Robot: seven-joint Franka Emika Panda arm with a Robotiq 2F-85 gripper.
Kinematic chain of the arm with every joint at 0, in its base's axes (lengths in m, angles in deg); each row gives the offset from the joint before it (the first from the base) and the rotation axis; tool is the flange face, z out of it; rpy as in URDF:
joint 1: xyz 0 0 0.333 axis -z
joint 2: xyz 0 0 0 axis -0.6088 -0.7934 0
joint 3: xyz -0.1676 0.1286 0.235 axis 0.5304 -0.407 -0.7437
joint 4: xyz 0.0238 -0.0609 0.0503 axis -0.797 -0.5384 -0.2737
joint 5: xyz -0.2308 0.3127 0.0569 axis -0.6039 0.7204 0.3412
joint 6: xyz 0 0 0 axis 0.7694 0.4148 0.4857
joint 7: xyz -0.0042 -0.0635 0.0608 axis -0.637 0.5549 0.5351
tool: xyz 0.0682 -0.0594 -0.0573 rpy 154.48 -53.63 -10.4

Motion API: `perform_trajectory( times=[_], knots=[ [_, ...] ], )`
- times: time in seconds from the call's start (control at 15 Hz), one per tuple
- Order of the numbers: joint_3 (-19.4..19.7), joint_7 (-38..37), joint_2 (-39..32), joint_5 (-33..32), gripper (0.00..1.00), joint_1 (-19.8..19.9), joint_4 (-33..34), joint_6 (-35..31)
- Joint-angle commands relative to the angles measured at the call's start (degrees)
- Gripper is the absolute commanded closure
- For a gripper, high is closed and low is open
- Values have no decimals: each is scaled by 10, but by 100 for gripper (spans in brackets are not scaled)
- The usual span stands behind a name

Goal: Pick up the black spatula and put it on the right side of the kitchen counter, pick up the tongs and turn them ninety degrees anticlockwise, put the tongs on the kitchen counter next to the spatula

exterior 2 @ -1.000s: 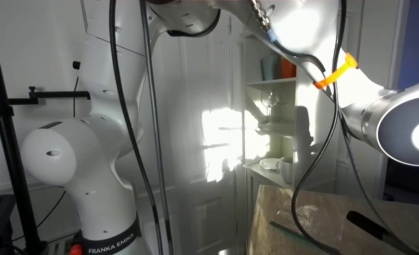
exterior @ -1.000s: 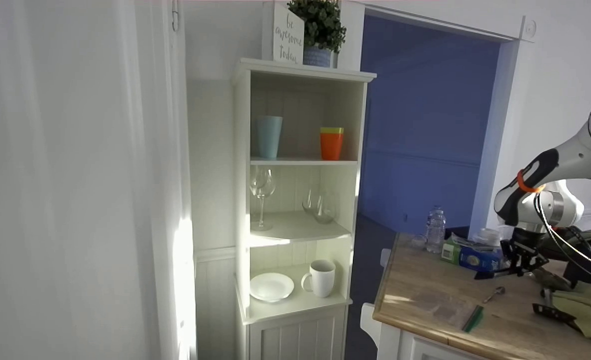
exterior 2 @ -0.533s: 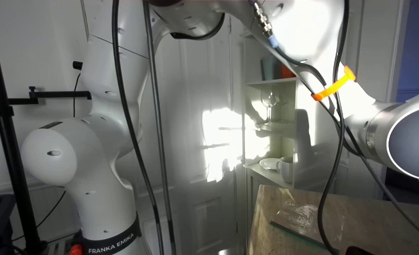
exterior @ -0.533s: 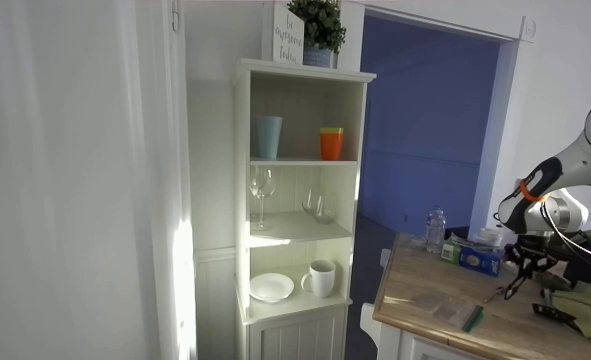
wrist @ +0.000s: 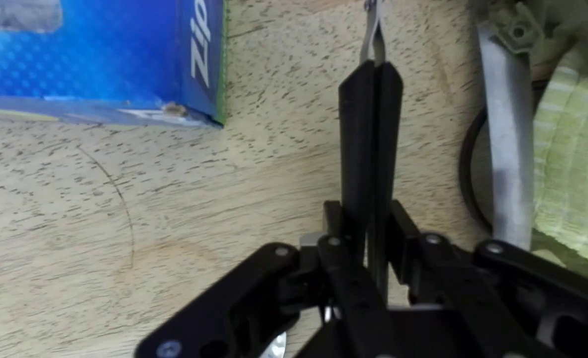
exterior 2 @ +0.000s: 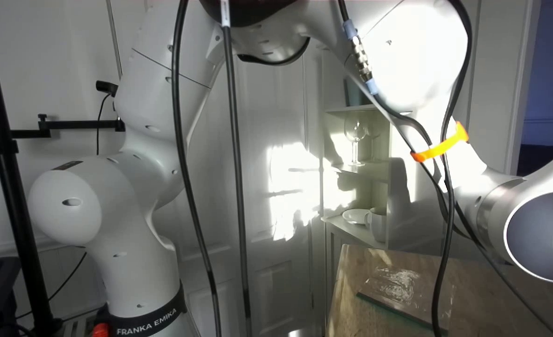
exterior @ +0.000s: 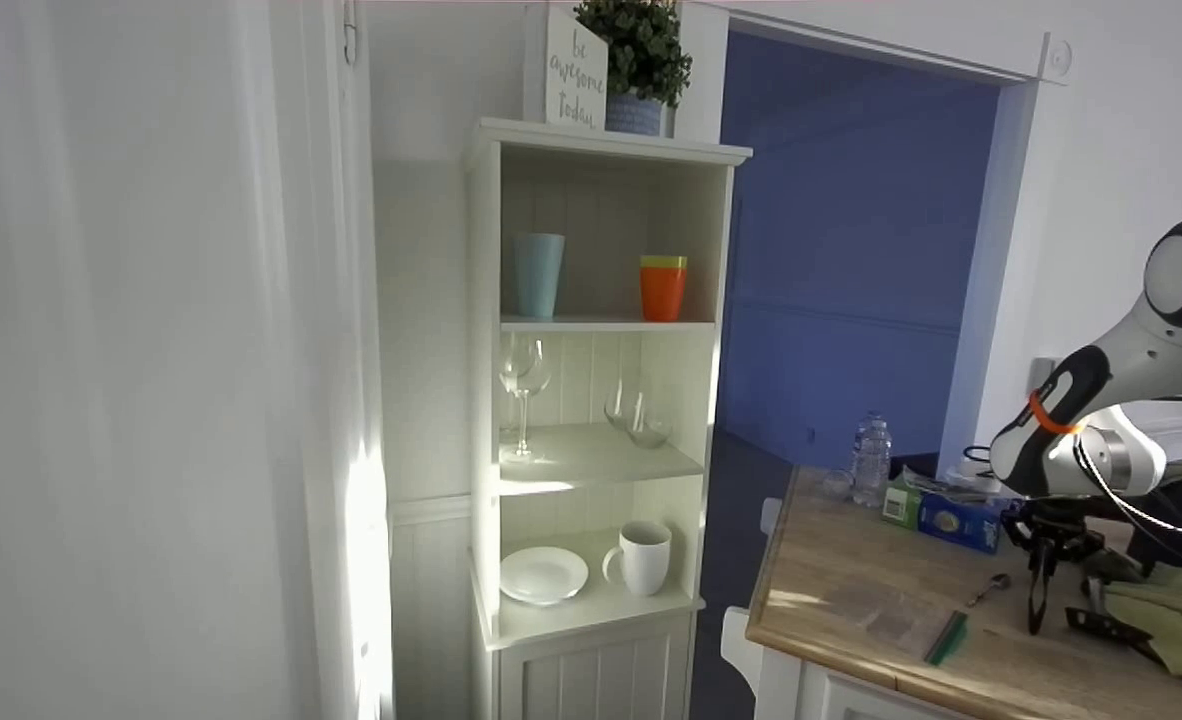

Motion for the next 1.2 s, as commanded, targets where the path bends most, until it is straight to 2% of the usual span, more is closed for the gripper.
perform_trajectory(
  times=[0.0, 0.53, 0.87, 1.0, 1.13],
  knots=[
    [-8, 30, -14, -6, 94, 13, 19, 2],
    [-12, 43, -35, -2, 94, 28, 57, 30],
    [-21, 32, -48, -37, 94, 40, 81, 55],
    [-25, 32, -53, -42, 53, 45, 88, 59],
    [-29, 32, -57, -45, 55, 49, 93, 61]
  ],
)
